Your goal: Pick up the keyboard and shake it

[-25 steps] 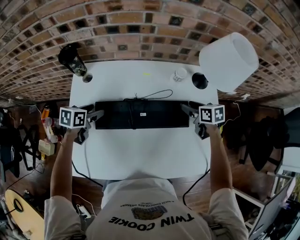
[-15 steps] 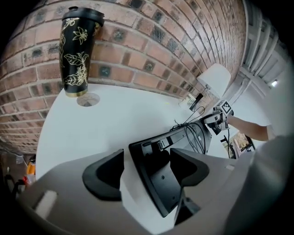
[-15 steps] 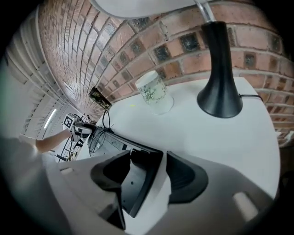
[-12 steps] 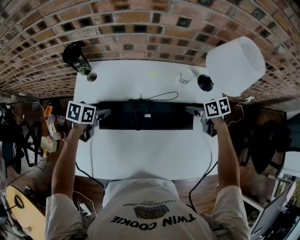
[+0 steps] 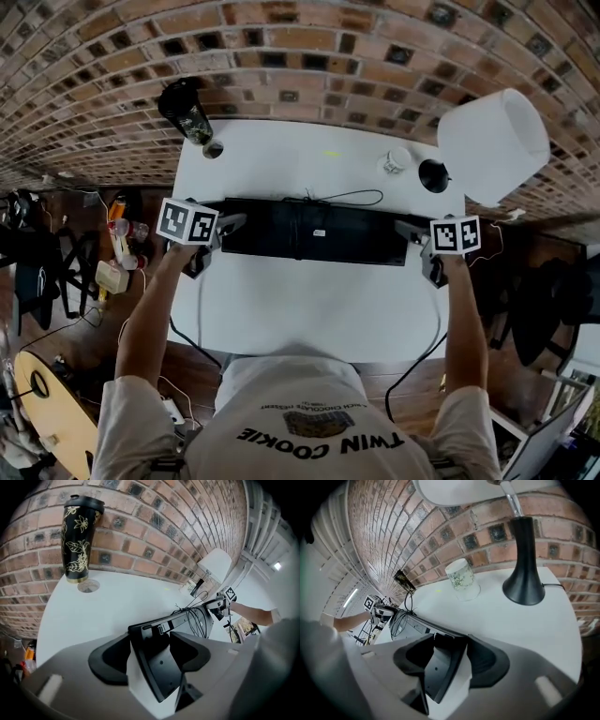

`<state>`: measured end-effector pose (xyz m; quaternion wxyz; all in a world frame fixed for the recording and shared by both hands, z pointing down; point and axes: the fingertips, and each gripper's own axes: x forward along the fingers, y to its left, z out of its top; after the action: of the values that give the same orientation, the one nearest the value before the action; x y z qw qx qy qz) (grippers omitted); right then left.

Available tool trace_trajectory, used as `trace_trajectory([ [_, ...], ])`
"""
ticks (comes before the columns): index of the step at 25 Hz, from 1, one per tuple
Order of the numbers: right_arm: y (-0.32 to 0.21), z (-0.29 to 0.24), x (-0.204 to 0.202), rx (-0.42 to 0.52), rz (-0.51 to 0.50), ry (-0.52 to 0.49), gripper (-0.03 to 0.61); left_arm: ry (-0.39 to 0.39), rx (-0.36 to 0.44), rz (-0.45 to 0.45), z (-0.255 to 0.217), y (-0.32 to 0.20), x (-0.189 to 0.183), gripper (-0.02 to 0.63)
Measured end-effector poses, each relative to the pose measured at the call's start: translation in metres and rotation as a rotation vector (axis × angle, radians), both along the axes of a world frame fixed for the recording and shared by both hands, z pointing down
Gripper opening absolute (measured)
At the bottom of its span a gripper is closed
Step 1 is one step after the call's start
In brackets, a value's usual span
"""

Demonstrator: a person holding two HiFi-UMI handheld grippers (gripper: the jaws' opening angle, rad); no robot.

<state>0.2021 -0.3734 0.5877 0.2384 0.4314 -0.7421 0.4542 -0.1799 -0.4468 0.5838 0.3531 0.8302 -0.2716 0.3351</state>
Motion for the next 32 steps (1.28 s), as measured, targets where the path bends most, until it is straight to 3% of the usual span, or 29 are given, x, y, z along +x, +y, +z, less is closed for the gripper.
trace_trajectory([
  [12, 0.021, -0.047, -0.006, 0.217, -0.043, 0.154, 0.221, 0.014, 0.166, -0.058, -0.045, 0.017, -0.007, 0.241],
  [21, 0.052, -0.069, -0.013, 0.312, -0.090, 0.229, 0.216, 0.012, 0.242, -0.085, -0.067, 0.051, -0.016, 0.221],
  [32, 0.091, -0.088, -0.020, 0.485, -0.142, 0.334, 0.210, -0.059, 0.398, -0.084, -0.090, 0.095, -0.024, 0.222],
])
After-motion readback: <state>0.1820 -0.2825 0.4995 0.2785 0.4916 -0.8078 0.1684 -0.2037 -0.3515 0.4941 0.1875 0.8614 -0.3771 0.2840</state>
